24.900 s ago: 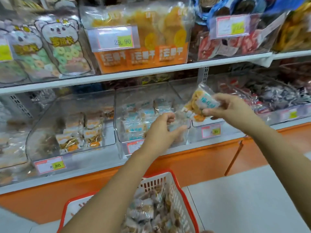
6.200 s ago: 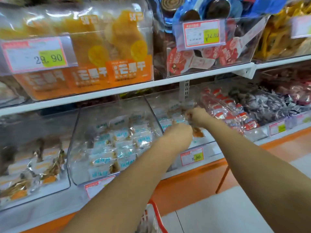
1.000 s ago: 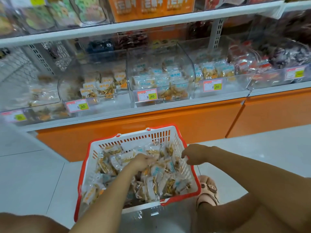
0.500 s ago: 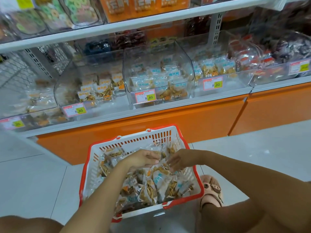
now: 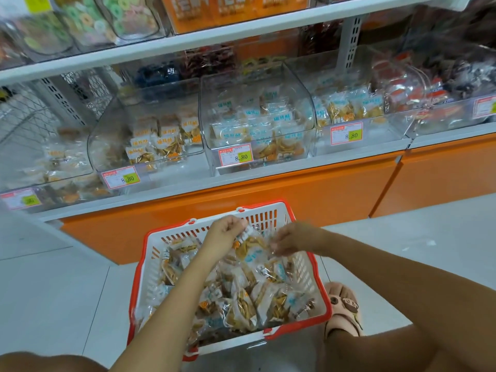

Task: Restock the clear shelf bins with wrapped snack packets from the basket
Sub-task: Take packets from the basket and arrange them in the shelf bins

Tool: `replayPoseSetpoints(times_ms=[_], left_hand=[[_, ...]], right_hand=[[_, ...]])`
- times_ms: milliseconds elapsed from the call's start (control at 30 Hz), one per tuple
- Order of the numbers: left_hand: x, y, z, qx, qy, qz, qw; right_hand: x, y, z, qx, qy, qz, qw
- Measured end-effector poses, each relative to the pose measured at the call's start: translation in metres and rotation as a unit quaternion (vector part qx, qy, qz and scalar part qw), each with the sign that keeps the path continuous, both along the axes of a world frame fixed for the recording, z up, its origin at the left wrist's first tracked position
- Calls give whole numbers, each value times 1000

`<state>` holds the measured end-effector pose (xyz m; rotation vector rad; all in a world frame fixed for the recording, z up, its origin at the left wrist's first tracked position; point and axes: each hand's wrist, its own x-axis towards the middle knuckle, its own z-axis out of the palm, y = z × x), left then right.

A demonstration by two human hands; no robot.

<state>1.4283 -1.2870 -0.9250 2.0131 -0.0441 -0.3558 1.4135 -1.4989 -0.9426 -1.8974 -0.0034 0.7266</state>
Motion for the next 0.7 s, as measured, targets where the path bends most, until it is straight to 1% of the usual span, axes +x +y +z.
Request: replayPoseSetpoints(times_ms=[67,133,200,233,333,367,433,500,567,633,700], left_hand=[[4,-8,25,-7,-100,37,994],[9,-14,48,3,-219,84,972],[13,-21,66,16,-305,128,943],[14,-25,74,9,-328,141,934],[17,-44,92,-32,-350,153,924],[18,-51,97,-50,-349,157,922],[22,-67,106,-93,-348,185,914],[28,-81,113,-132,-339,247,898],[36,-92,118,-166,-323,302,882],[44,-101,121,-198,-308,329,870],[50,-113,123,-239,-296,335,862]], right_hand=[[15,-8,26,76,-15,-37,996],[27,-16,61,113,-56,-43,991],[36,-25,104,94,-116,-3,989],[39,-29,124,73,-147,19,986],[47,-46,167,29,-204,45,977],[49,-51,173,33,-218,32,975],[54,-56,175,72,-231,-31,970],[55,-53,170,126,-200,-92,967],[54,-45,163,150,-167,-122,967],[53,-37,156,161,-159,-173,959],[52,-32,152,160,-159,-215,950]])
